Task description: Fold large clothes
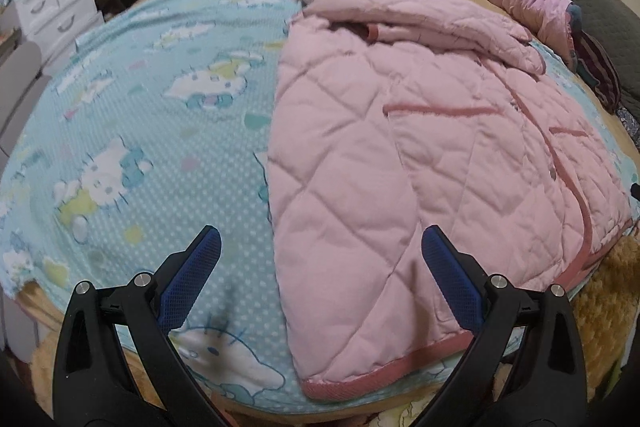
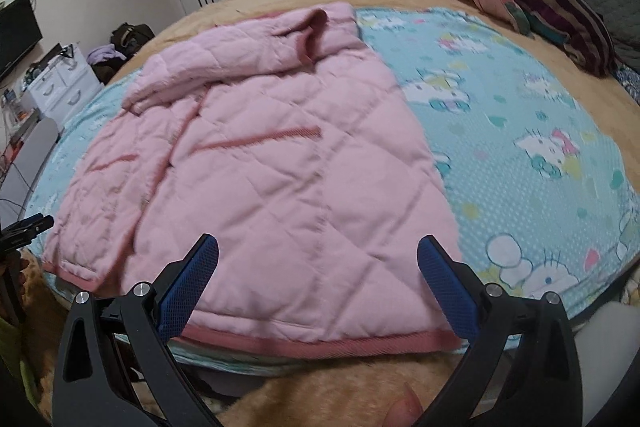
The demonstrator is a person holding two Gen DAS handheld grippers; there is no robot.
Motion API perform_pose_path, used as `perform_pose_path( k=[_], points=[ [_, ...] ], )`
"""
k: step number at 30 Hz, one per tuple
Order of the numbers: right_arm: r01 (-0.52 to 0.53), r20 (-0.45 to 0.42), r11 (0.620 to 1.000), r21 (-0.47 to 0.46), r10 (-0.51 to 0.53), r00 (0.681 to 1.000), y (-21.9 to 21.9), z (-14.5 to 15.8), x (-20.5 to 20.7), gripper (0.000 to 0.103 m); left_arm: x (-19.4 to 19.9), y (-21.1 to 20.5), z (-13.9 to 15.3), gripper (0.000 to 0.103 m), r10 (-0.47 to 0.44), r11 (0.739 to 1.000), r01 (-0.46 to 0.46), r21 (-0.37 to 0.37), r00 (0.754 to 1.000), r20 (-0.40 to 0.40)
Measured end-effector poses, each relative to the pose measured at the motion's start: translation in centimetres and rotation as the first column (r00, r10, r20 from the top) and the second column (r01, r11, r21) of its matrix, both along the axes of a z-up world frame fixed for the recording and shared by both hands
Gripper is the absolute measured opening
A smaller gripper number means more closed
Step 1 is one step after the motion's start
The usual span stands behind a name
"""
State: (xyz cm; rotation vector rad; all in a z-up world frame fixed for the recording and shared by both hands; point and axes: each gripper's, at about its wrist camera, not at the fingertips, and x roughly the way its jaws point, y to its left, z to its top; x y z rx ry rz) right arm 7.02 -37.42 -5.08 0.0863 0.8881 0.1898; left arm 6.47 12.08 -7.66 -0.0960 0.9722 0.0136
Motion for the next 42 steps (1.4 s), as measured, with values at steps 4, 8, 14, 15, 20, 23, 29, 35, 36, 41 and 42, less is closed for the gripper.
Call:
perform_pose_path(
  k=[4,8,14,15,20,23,29,35,36,41,42],
  points=[
    [0.0,-0.034,1.0,0.006,0.0,0.999,-0.9,-1.0,0.0,0.099,-0.2,0.2,-1.6,0.094,0.0,1.0,-0.001,-0.023,0.999,-0.044],
    [-0.003,-0.054,1.0,0.002,0.003,0.999,-1.6,-1.8,0.1,0.099,-0.3,0.4,-2.3,0.094,0.001,0.999,-0.003,-0.041,0.998,-0.058],
    [0.012,-0.068,1.0,0.006,-0.012,0.998,-3.0,-2.3,0.5,0.099,-0.8,0.6,-3.1,0.094,-0.001,0.997,-0.005,-0.072,0.997,-0.077],
    [0.015,-0.079,1.0,0.01,-0.015,0.997,-3.4,-2.6,0.7,0.099,-0.8,0.7,-3.2,0.094,0.0,0.997,-0.006,-0.078,0.997,-0.08],
    [0.016,-0.148,0.993,0.12,0.002,0.989,-5.0,-4.2,1.3,0.099,-1.0,1.0,-3.7,0.094,0.003,0.994,-0.013,-0.111,0.997,-0.083],
    [-0.004,-0.164,0.985,0.173,0.033,0.986,-5.4,-4.7,1.4,0.099,-1.0,1.0,-4.0,0.094,0.006,0.993,-0.015,-0.12,0.997,-0.081],
    [-0.031,-0.165,0.979,0.202,0.066,0.984,-5.6,-5.0,1.3,0.098,-0.8,1.0,-4.3,0.095,0.032,0.989,-0.042,-0.139,0.997,-0.072],
    [-0.041,-0.139,0.969,0.244,0.077,0.987,-5.8,-4.8,0.4,0.075,-1.3,1.0,-3.6,0.066,0.034,0.975,-0.039,-0.219,0.999,-0.028],
    [-0.033,-0.135,0.965,0.259,0.07,0.988,-6.2,-4.7,0.3,0.067,-1.5,0.9,-3.5,0.053,0.029,0.971,-0.033,-0.238,0.999,-0.02],
    [-0.03,-0.11,0.934,0.356,0.073,0.991,-7.1,-4.6,-0.3,0.046,-1.9,0.1,-2.7,0.024,0.001,0.966,0.002,-0.258,1.0,0.01],
    [-0.037,-0.098,0.932,0.362,0.078,0.992,-7.0,-4.3,-0.5,0.039,-2.0,0.1,-2.5,0.019,-0.002,0.963,0.007,-0.271,1.0,0.018]
  ],
)
